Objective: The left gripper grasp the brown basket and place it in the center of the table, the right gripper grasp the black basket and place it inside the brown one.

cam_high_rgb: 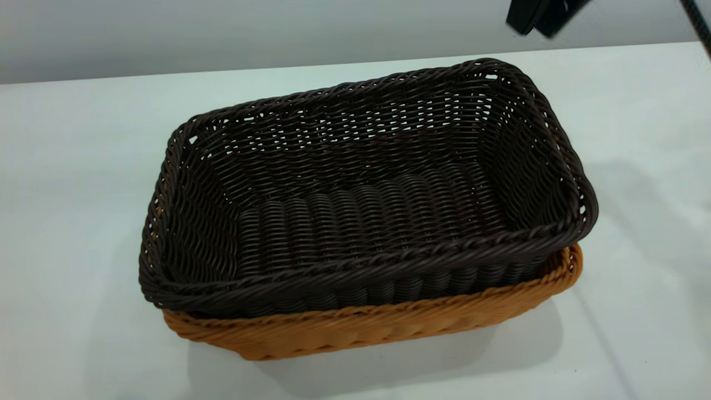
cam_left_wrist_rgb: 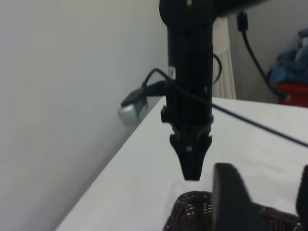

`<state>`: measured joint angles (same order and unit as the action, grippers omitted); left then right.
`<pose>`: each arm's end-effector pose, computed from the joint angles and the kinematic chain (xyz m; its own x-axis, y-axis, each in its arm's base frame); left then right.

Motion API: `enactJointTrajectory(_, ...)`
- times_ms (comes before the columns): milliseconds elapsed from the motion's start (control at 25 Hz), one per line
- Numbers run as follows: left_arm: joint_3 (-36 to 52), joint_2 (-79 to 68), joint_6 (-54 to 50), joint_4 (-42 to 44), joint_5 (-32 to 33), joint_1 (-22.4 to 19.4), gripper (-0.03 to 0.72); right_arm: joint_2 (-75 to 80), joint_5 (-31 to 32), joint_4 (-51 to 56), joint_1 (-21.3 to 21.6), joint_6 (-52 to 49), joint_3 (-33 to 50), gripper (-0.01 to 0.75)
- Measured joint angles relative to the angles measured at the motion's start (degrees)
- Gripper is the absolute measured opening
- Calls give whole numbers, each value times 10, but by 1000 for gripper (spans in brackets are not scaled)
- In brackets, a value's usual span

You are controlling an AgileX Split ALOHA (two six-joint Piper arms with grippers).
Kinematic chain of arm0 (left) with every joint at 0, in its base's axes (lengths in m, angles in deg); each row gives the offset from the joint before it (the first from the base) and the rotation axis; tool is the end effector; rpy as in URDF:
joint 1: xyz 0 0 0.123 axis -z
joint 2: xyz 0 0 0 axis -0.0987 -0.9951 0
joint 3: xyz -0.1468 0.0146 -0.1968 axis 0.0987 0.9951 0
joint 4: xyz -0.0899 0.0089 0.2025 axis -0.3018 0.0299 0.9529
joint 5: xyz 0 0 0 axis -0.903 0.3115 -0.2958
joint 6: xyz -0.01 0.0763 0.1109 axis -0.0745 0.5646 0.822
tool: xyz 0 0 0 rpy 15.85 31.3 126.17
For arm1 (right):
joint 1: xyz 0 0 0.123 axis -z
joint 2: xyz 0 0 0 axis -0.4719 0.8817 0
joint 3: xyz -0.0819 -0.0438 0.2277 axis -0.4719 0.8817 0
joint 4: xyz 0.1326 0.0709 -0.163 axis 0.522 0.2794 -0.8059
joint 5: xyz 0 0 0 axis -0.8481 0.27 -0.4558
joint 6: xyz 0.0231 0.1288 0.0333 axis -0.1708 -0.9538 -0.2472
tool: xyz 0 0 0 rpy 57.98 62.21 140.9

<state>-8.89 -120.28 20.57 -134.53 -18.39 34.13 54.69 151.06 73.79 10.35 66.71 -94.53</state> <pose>0.1747 -0.1870 0.3310 0.1121 0.3358 -0.9353 0.8086 0.5163 0.2823 0.3356 0.1608 0.1775 -0.9025 -0.3943 -0.1733 -0.4306 0.8301 0.3543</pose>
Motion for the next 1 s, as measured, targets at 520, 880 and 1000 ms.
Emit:
enactJointTrajectory(520,0,80,-180,177,87,-3,6,-162,1,0,0,-18,0,0)
enactJointTrajectory(880,0,125,-473,474,219,-3,0,-339,3,-15,0,-19,1,0)
enactJointTrajectory(1000,0,145,-563,553,282,-3,-1,-393,3,-16,0,-30,2,0)
